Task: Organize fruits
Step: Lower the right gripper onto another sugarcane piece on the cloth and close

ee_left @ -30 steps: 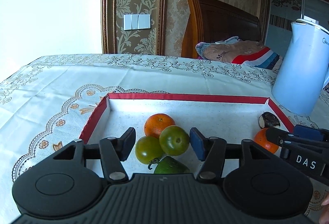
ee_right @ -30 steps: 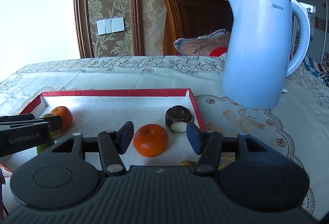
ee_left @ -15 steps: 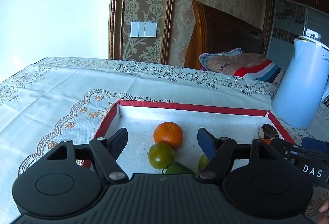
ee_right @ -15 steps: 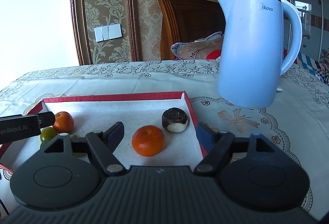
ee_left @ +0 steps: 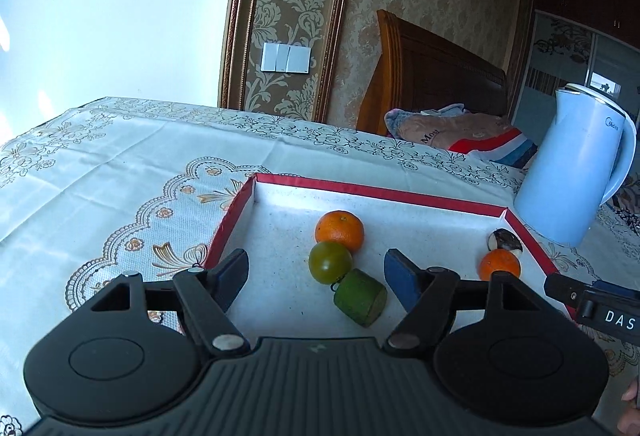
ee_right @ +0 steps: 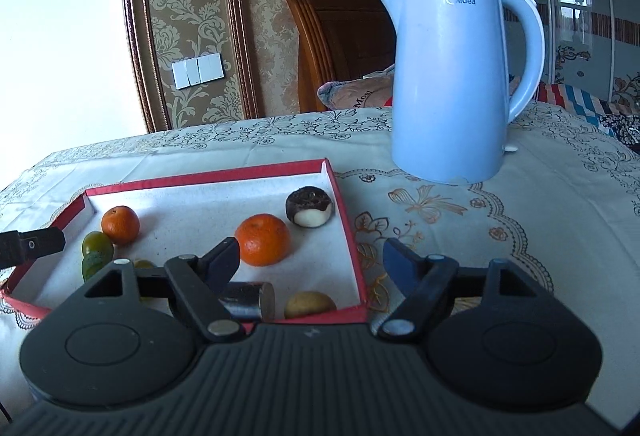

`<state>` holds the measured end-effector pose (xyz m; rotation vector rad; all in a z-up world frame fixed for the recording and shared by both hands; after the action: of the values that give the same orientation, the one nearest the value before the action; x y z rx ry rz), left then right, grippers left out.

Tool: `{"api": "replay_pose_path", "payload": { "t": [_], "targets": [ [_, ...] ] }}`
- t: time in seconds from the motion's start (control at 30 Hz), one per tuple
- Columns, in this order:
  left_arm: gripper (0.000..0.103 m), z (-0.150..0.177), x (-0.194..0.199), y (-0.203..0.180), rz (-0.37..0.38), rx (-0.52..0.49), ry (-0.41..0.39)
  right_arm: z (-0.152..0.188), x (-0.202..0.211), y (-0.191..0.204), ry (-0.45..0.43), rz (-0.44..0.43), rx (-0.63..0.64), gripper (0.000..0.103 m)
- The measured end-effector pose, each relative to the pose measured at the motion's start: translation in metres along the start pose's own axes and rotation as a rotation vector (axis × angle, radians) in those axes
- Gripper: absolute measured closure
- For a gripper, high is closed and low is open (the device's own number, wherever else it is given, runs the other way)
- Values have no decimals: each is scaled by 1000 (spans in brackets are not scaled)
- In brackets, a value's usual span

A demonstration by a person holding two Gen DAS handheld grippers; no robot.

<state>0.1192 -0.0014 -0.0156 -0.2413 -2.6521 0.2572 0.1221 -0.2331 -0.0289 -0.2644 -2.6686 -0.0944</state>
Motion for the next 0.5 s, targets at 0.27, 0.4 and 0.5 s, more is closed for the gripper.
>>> {"api": "replay_pose_path", "payload": {
  "t": [0.27, 0.4, 0.5],
  "targets": [
    [28, 20, 15, -2, 17, -5, 38, 27, 28, -11, 2, -15, 6, 20],
    [28, 24, 19, -5, 12, -31, 33, 31, 35, -9, 2, -25, 19, 20],
    [28, 24, 19, -6, 10, -43, 34, 33, 39, -6, 5, -35, 32, 20]
  ]
}}
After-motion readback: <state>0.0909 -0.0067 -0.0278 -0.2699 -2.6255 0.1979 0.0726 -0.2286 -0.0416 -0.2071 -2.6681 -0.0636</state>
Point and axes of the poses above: each gripper's, at about its wrist camera, not at the fingertips, and x roughly against the way its jaws point, y to its left, z to its underside, the point moved 8 cm from there along -x, roughly the way its jaws point, and after that the axes turned 9 degrees about z, right-handed, at the moved point
